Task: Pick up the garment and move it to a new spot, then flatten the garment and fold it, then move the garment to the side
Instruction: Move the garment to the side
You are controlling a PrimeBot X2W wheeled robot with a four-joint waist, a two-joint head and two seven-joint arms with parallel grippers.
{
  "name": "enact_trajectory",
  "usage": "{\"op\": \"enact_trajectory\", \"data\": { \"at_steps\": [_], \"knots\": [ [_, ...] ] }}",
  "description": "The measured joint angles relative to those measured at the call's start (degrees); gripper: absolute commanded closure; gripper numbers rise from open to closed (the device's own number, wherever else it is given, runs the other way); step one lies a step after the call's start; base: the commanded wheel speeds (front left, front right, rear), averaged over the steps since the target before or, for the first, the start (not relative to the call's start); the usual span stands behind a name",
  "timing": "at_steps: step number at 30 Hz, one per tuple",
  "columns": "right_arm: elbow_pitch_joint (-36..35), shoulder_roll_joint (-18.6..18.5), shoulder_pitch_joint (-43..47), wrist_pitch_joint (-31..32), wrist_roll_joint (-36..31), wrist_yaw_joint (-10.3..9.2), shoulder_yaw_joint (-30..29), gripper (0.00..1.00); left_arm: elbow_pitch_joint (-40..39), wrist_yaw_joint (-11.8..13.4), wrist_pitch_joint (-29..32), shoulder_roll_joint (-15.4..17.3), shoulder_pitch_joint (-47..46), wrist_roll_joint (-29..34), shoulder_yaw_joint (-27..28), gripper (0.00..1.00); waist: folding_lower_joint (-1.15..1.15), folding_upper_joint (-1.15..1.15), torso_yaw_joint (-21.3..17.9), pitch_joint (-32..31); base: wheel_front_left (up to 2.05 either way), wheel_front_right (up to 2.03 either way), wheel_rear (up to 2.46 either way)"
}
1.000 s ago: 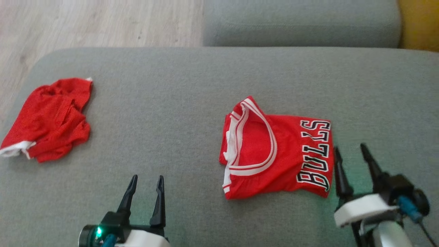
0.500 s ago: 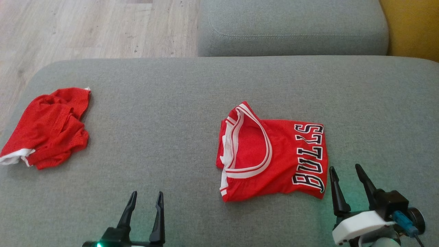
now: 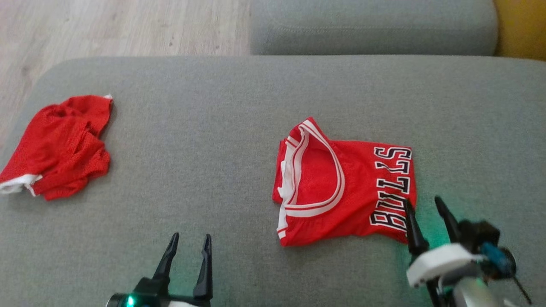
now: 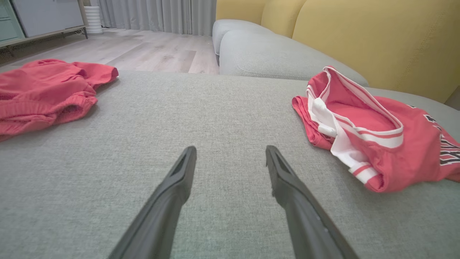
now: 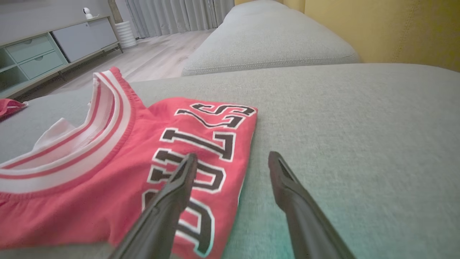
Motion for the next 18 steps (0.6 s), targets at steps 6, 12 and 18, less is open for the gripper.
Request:
{"op": "enact_trajectory", "data": {
  "at_steps": [6, 12, 18],
  "knots": [
    [7.4, 0.0, -8.4, 0.0, 1.2, 0.0, -1.0, 0.0, 0.0, 0.0, 0.0, 0.0, -2.4, -0.5, -1.6, 0.0, 0.01, 0.0, 1.1, 2.5, 0.0, 0.0, 0.0],
    [16.9, -0.1, -13.6, 1.1, 1.6, 0.0, -2.9, 0.0, 0.0, 0.0, 0.0, 0.0, -4.3, -0.5, -2.7, 0.0, 0.0, 0.0, 2.6, 5.1, 0.0, 0.0, 0.0],
    [19.7, -1.5, -17.7, 1.8, 11.3, -0.02, 3.9, 0.54, 0.0, 0.0, 0.0, 0.0, -5.8, -0.6, -3.6, 0.0, 0.0, 0.0, 4.1, 7.1, 0.0, 0.0, 0.0]
  ]
}}
